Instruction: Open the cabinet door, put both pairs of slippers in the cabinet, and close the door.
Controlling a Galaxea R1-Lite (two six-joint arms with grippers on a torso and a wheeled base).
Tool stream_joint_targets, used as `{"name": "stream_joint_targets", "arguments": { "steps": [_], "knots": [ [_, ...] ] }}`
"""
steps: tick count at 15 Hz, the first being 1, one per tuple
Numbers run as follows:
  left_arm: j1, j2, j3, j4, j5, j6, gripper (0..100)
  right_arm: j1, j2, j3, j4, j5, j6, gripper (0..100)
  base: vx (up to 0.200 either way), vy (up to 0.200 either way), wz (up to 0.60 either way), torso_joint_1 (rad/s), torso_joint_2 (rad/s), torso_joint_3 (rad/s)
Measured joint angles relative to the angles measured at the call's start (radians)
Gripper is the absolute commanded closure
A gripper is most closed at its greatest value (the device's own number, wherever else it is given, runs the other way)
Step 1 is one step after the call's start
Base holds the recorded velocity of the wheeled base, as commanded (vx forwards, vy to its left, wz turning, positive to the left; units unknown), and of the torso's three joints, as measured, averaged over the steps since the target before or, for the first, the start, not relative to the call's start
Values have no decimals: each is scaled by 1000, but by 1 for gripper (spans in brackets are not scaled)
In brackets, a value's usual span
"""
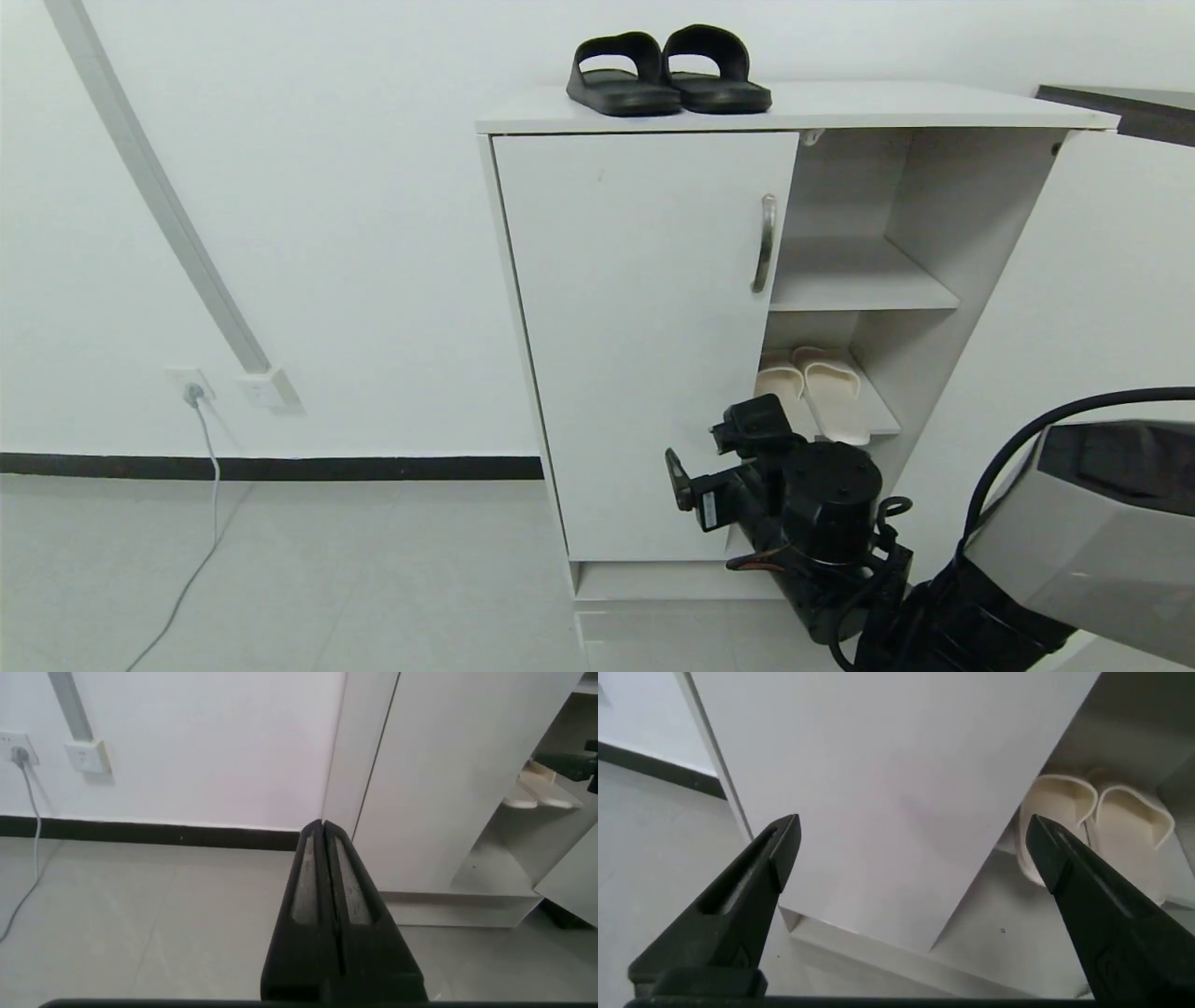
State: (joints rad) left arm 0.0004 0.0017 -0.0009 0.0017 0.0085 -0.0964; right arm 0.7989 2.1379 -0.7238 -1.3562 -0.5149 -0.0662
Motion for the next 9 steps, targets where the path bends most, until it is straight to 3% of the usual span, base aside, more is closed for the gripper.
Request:
{"name": "stream_joint_targets", "arguments": {
  "steps": [3,9],
  "knots": [
    [1,0,-1,-3,0,0,100,2,5,0,-9,0,-1,0,0,0,0,40,-543,-369],
    [1,0,0,-3,0,0,100,2,8,2,-9,0,-1,0,0,0,0,118,-460,-339]
  ]
}}
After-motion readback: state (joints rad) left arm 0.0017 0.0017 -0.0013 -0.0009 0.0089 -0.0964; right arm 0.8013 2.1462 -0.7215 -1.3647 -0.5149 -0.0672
